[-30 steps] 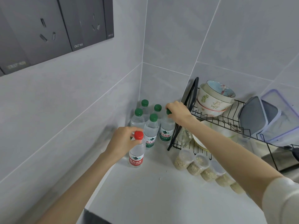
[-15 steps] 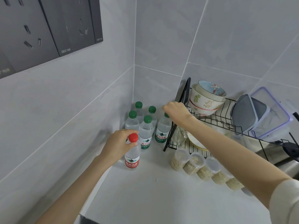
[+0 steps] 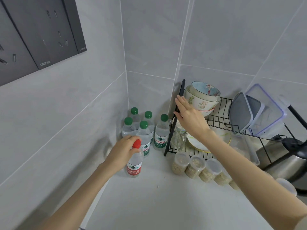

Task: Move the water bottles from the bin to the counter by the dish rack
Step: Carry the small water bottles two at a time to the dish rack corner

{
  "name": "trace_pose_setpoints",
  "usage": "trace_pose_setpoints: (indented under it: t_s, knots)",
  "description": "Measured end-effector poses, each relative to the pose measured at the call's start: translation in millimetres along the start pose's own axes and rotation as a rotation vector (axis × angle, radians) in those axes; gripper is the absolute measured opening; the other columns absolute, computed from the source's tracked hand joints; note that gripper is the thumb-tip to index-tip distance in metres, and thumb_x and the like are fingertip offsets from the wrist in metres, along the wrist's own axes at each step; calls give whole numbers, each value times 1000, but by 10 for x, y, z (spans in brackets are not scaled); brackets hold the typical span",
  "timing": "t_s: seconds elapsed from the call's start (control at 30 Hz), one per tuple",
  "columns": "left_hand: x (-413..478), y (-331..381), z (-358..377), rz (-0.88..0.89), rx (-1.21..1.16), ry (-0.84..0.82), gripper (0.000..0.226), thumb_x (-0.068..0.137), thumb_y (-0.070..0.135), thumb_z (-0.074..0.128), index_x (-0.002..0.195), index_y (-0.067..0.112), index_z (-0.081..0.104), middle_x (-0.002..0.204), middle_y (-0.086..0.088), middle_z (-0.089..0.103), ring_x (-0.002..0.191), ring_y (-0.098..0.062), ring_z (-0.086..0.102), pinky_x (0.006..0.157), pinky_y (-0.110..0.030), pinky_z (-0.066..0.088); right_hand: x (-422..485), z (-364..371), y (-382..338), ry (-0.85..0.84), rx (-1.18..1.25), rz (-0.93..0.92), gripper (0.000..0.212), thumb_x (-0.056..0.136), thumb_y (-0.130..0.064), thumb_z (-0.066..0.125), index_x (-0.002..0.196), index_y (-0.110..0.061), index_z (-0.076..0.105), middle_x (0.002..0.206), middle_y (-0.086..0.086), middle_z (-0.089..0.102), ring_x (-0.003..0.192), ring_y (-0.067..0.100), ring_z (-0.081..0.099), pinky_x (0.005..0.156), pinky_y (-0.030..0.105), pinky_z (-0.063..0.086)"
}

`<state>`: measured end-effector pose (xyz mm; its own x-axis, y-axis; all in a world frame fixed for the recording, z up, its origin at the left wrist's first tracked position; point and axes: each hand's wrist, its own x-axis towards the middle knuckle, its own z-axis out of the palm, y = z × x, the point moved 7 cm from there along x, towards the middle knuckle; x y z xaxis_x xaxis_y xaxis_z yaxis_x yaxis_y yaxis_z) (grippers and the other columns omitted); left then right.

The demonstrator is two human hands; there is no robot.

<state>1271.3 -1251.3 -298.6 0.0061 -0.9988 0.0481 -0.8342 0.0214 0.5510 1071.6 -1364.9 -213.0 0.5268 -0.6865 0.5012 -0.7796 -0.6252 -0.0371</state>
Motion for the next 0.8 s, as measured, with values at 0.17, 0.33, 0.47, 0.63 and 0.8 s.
trace_pose_setpoints:
  t_s: [0.17,0.33,0.47,0.63,0.8]
  knots:
    - [146,265,99,49,-32,-16,36,89,20,65,123,16,57,120,-1,59,106,-20,58,90,-26,43,-17,28,31,-56,-59,-25,56,82,5,67,135,5,48,142,21,50,131,32,50,87,43,55]
    - [392,506,208,84,14,-19,31,90,21,62,120,15,56,115,-5,59,103,-24,56,82,-29,41,-35,3,66,-53,-13,-74,51,93,-2,55,142,2,41,149,17,41,139,30,40,101,40,46]
    - [612,597,295,64,70,-43,34,91,24,60,124,15,54,122,-6,58,106,-26,56,87,-34,44,-28,13,110,-60,27,-83,56,89,4,55,143,0,39,152,13,39,141,27,37,102,39,45]
    - [834,685,331,54,107,-35,34,93,22,59,126,16,52,123,-9,58,108,-28,58,94,-42,46,-48,-5,109,-20,87,-74,58,82,7,61,139,1,46,147,14,45,136,29,44,92,43,54]
    - [879,675,381,55,83,-10,41,92,22,60,131,16,50,128,-7,56,111,-23,58,96,-37,47,-52,-7,132,19,125,-68,60,78,10,63,136,-1,50,144,13,49,132,27,48,84,43,59]
